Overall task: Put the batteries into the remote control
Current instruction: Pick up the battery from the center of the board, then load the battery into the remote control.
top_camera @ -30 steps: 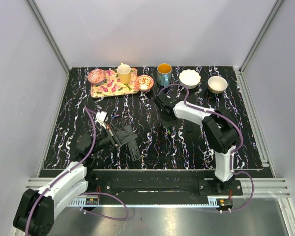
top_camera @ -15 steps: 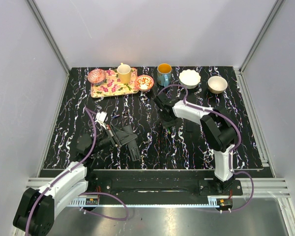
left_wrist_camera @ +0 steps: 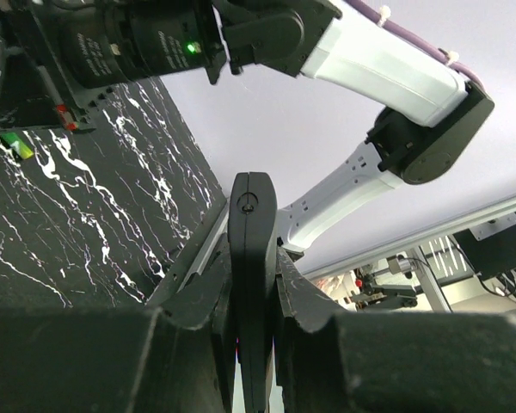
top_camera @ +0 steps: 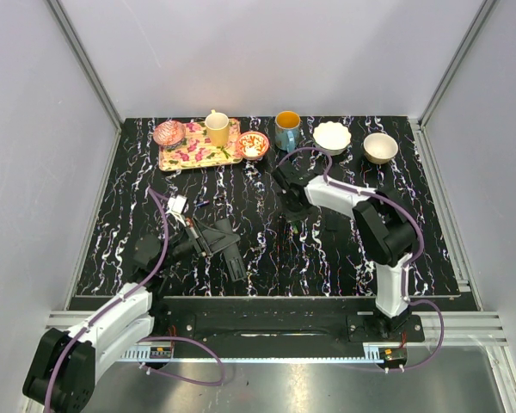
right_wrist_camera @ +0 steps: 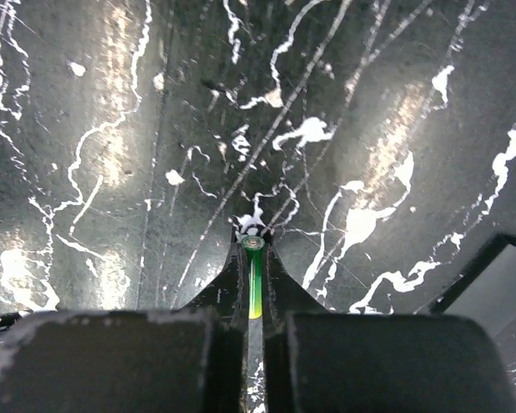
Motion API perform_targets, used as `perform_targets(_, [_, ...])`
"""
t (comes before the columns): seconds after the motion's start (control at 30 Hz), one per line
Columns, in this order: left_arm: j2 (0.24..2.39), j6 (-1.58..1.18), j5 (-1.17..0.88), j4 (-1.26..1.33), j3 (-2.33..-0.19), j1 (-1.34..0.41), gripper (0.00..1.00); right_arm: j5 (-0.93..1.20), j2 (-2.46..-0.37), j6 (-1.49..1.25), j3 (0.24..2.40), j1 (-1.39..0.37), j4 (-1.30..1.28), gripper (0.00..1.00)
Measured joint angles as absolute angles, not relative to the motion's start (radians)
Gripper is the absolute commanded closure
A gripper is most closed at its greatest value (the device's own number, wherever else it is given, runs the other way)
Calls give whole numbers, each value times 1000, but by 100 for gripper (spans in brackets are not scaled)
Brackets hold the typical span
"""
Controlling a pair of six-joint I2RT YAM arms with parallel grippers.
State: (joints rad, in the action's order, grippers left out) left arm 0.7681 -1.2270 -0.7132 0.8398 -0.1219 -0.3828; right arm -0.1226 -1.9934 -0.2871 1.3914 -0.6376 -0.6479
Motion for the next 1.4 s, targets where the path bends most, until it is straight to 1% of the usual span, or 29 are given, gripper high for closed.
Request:
perform_targets(0.13, [802,-1226,-680,839,-125,-383,100,-142,-1889,-305,1292,-641,-603,100])
perform_targets(0.2, [850,-1226,-657,825,-147,-384,100,-157,-1748,-315,1209,-652,-586,100])
perform_targets(0.27, [911,-1228,-629,811,-189,-393,100,-178,-1550,-319,1140,-689,-569,100])
perform_targets(0.33, [965,-1229,-591,807,-234,-409,100,-199,-1366,-320,1128,-751,-552,100])
perform_targets(0.4, [1014,-1228,-553,805,-283,-435,100,-209,-1225,-326,1142,-814,-524,100])
perform_targets(0.5, [1087,-1230,-488,818,-351,-479,100,-236,-1114,-347,1151,-883,-490,100])
perform_targets(0.6, [1156,-1234,-429,851,-399,-515,100,-272,-1077,-372,1140,-939,-477,100])
perform_targets(0.73, [1224,-1237,-363,889,-432,-547,100,-282,-1089,-390,1108,-999,-469,100])
perform_targets(0.9, [1274,-1236,-328,910,-471,-570,100,-299,-1096,-387,1093,-1053,-430,100])
perform_targets(1.4, [1345,-1276,-321,968,-499,-584,100,-321,-1142,-358,1058,-1081,-316,100])
